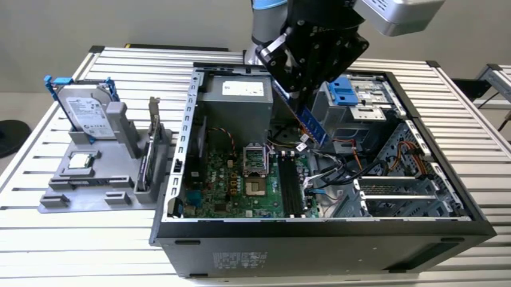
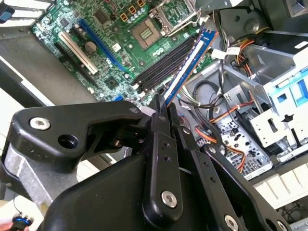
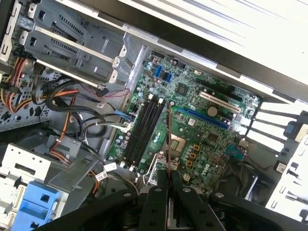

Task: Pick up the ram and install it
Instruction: 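Pick up the ram and move it above insertion slot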

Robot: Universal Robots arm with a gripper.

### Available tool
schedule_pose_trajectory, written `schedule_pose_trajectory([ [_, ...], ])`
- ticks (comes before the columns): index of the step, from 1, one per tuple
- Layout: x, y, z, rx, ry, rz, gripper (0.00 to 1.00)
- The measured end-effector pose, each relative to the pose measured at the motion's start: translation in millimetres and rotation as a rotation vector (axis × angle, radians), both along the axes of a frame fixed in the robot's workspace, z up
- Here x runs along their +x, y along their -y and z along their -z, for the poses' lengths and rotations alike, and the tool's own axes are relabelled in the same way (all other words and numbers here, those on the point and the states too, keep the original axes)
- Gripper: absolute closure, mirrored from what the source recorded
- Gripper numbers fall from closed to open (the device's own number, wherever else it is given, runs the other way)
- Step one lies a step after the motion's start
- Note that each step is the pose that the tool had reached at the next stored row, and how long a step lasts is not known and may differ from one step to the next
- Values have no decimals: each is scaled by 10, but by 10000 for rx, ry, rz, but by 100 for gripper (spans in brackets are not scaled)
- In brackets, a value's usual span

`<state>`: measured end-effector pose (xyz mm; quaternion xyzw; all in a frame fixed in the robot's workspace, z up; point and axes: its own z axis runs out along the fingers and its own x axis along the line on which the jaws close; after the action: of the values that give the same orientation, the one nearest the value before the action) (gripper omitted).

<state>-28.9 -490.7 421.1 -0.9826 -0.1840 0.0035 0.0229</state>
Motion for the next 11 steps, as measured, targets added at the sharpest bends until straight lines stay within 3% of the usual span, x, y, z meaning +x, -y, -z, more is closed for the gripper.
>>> schedule_pose_trajectory([
  [11, 0, 0, 0, 0, 0, 731, 100],
])
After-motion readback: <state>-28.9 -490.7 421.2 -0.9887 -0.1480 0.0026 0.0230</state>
